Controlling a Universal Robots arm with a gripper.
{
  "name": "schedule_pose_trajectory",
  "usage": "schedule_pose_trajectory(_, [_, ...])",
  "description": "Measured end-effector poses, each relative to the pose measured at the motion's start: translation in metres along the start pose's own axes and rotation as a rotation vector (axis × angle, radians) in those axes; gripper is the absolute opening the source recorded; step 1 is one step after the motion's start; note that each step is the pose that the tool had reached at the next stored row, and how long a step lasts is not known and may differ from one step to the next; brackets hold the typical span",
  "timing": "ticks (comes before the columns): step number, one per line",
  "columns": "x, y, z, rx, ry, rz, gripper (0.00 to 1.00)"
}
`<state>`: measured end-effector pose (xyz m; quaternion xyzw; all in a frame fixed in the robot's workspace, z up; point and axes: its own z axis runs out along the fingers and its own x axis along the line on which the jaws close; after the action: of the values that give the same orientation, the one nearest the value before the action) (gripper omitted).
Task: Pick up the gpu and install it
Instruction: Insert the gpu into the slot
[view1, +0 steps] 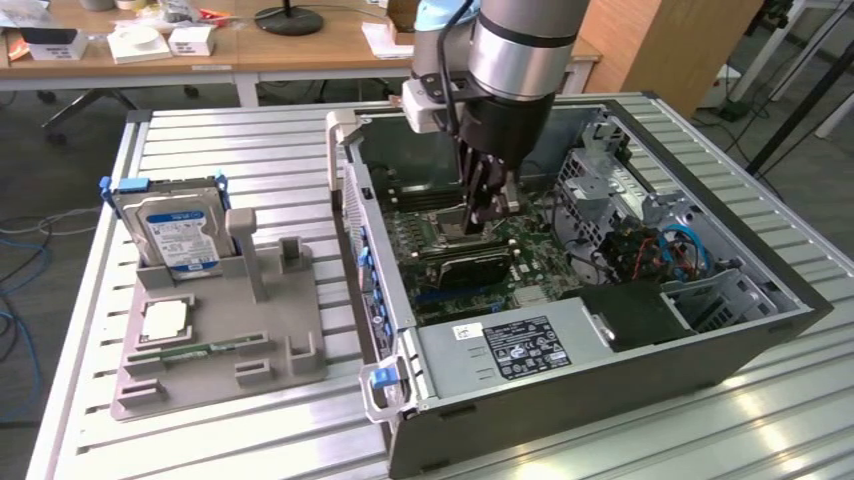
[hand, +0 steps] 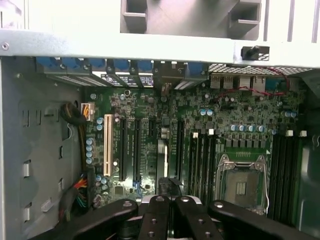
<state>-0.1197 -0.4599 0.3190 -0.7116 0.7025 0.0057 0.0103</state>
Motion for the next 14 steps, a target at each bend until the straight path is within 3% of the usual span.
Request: schedule_pose_trajectory(14, [0.001,0.0002,0.0254,0.0004,0.0000,0.000,0.10])
